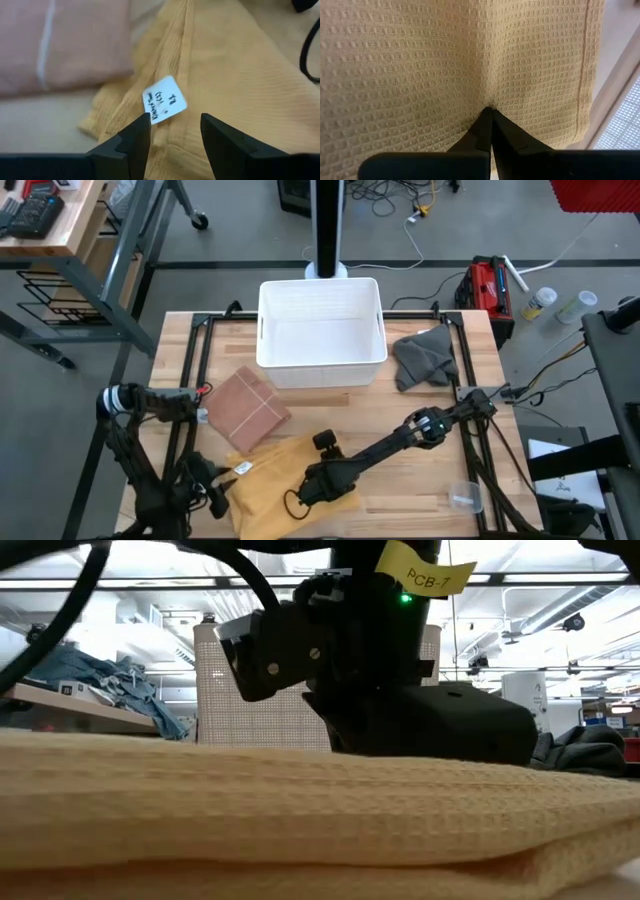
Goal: Fold towel
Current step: Fold the yellow towel
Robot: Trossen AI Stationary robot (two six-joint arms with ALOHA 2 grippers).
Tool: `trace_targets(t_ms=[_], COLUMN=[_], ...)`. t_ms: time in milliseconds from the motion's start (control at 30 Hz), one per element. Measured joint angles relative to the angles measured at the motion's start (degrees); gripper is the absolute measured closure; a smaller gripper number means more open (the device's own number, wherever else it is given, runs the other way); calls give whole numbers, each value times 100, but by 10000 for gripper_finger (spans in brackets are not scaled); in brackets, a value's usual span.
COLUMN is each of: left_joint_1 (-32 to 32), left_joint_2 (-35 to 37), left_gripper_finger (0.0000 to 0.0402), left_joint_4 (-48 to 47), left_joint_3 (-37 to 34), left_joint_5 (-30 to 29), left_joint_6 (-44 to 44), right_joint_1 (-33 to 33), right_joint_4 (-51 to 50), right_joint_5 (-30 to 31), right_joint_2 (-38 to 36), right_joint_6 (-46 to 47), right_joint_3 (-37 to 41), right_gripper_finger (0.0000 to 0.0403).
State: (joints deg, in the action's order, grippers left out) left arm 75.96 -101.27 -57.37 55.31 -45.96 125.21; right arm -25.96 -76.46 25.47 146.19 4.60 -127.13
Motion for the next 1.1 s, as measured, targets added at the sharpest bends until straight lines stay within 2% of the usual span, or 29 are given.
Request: trace_targets(t_ms=[167,333,533,667,800,1000,1100], left_joint_1=[-12,-50,-92,-102,-168,-370,-346], left_joint_2=[339,481,493,485,473,252,277], left_gripper_finger=[237,237,237,237,236,227,240], left_joint_4=[1321,1497,1844,2734,3585,4156,4214], left_joint_3=[-743,-1000,-1158,-1206,-1337,-1634,-1616], left_joint_5=[2,19,558,175,122,-100,-215], left_joint_6=[-113,-164,-454,-1243,-1941,-2034,-2259], right_joint_1=[7,11,11,11,11,9,9], right_joint_4=[43,159,196,222,226,239,239], right_joint_5=[9,12,13,9,2,3,-10], right_joint_2=[-2,-9,-13,-13,-13,-13,-15], right_joint_6=[79,116,139,144,179,236,282], right_joint_3=[13,15,15,15,15,15,13], right_gripper_finger=[403,403,403,403,403,403,403])
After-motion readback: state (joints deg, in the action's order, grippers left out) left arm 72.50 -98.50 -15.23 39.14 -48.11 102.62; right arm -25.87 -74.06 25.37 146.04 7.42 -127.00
